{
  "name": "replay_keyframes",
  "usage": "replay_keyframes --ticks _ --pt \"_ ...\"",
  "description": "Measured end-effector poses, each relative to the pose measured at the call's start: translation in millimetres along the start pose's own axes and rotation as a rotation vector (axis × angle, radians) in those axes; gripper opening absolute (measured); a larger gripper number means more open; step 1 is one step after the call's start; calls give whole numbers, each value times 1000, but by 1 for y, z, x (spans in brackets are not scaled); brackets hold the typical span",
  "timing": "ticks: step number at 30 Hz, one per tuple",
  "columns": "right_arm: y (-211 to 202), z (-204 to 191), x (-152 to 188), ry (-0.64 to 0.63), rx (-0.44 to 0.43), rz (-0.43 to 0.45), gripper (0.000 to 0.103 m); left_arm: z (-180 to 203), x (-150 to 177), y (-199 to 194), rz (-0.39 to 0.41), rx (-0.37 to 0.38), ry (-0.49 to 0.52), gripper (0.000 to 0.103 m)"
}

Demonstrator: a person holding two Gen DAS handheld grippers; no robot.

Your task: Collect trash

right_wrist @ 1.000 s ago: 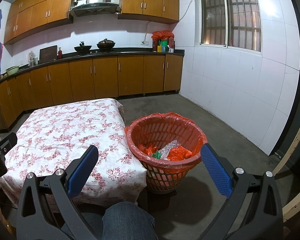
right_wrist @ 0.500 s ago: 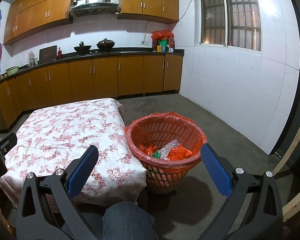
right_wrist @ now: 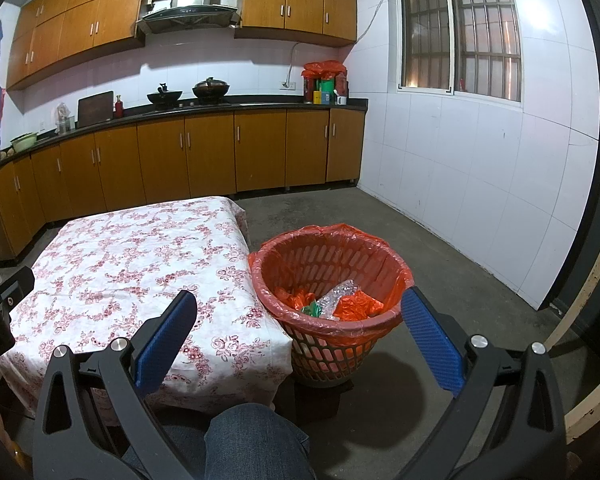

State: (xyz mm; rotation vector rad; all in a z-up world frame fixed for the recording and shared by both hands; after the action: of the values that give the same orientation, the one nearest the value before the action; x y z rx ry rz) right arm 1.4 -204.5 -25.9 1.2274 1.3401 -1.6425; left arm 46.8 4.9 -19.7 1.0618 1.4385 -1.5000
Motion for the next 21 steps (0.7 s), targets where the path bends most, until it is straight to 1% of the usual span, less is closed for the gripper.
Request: replay_keyframes --ticks 21 --pt "1 1 1 -1 0 -1 101 3 7 4 -11 9 -5 99"
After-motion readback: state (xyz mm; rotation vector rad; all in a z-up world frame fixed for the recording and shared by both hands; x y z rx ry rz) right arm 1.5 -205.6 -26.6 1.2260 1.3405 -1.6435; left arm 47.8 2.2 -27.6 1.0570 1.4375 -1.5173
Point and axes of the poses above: each gripper's, at about its wrist camera, not at the fingertips, and y roughly the way its jaws point, z to its right, x to its underside, the point moved 4 cm from there along y, roughly the way its jaws point, and after that the axes turned 6 degrees about z, right-handed, at the moved point
